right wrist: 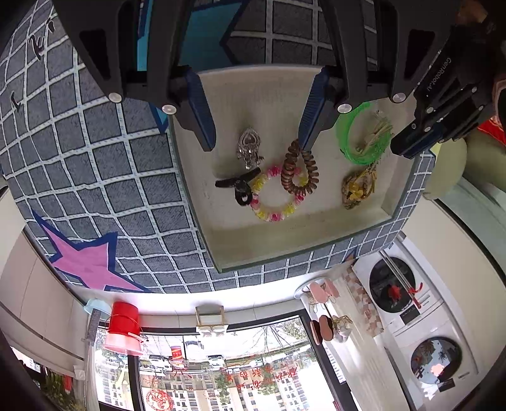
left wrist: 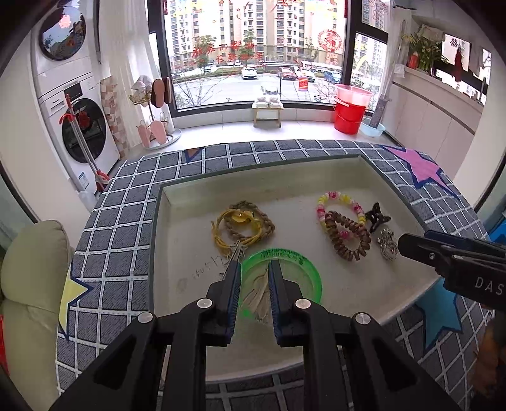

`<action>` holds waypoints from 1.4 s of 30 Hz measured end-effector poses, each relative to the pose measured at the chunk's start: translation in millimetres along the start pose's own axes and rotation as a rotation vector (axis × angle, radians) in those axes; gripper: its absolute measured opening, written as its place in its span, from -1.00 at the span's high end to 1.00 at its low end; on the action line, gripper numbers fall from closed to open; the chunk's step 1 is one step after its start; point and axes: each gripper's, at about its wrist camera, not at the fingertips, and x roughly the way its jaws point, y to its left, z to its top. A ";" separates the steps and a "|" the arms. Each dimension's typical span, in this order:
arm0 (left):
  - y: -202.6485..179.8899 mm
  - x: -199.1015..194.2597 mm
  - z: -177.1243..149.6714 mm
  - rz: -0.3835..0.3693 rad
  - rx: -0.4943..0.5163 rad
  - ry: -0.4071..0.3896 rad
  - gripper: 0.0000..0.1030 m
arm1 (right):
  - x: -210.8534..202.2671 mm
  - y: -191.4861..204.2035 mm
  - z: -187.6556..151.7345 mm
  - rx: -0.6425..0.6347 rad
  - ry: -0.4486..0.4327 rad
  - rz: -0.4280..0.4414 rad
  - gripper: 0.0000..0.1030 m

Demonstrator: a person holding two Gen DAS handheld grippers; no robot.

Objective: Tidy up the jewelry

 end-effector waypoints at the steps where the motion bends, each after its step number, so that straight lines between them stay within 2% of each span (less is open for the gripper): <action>1: -0.2 -1.8 -0.9 0.004 0.006 -0.002 0.38 | -0.9 -0.3 -1.0 -0.002 0.004 -0.003 -0.13; 6: 3.7 -9.5 -4.0 0.010 0.001 -0.007 0.37 | -5.5 -1.1 -3.1 -0.008 0.010 -0.012 -0.13; 8: 5.1 -13.2 -4.3 0.025 -0.001 -0.015 -0.46 | -8.0 -1.0 -3.5 -0.011 0.011 -0.012 -0.13; 9: 6.0 -17.6 -5.0 0.041 -0.004 -0.039 -1.00 | -9.0 -0.7 -3.5 -0.012 0.010 -0.012 -0.13; 11: 7.9 -30.2 -6.8 0.066 0.007 -0.105 -1.00 | -11.5 0.2 -3.3 -0.013 0.009 -0.010 -0.13; 14: 9.7 -36.8 -4.6 0.067 0.025 -0.094 -1.00 | -14.2 1.2 -2.9 -0.017 0.008 -0.013 -0.13; 18: 17.9 -43.8 -4.4 0.064 -0.008 -0.080 -1.00 | -17.3 4.1 -3.6 -0.018 0.008 -0.010 -0.15; 19: 18.8 -44.8 -5.5 0.065 -0.014 -0.075 -1.00 | -18.6 5.6 -4.9 -0.025 0.007 -0.012 -0.21; 21: 20.3 -46.4 -8.1 0.073 -0.018 -0.068 -1.00 | -21.8 8.1 -8.0 -0.037 -0.003 -0.021 -0.59; 25: 21.1 -48.3 -17.6 0.087 -0.029 -0.058 -1.00 | -29.9 11.2 -13.8 -0.048 -0.030 -0.029 -0.60; 29: 20.9 -53.2 -29.8 0.063 -0.037 -0.038 -1.00 | -34.2 13.9 -21.8 -0.053 -0.034 -0.016 -0.63; 32: 18.7 -59.4 -38.8 0.066 -0.040 -0.040 -1.00 | -39.3 18.2 -28.7 -0.074 -0.059 -0.031 -0.99; 36: 15.6 -70.2 -49.9 0.063 -0.052 -0.052 -1.00 | -52.3 21.7 -40.9 -0.084 -0.128 -0.039 -1.00; 42: 11.1 -89.1 -68.0 0.093 -0.081 -0.092 -1.00 | -63.5 17.2 -62.0 -0.058 -0.133 -0.042 -1.00</action>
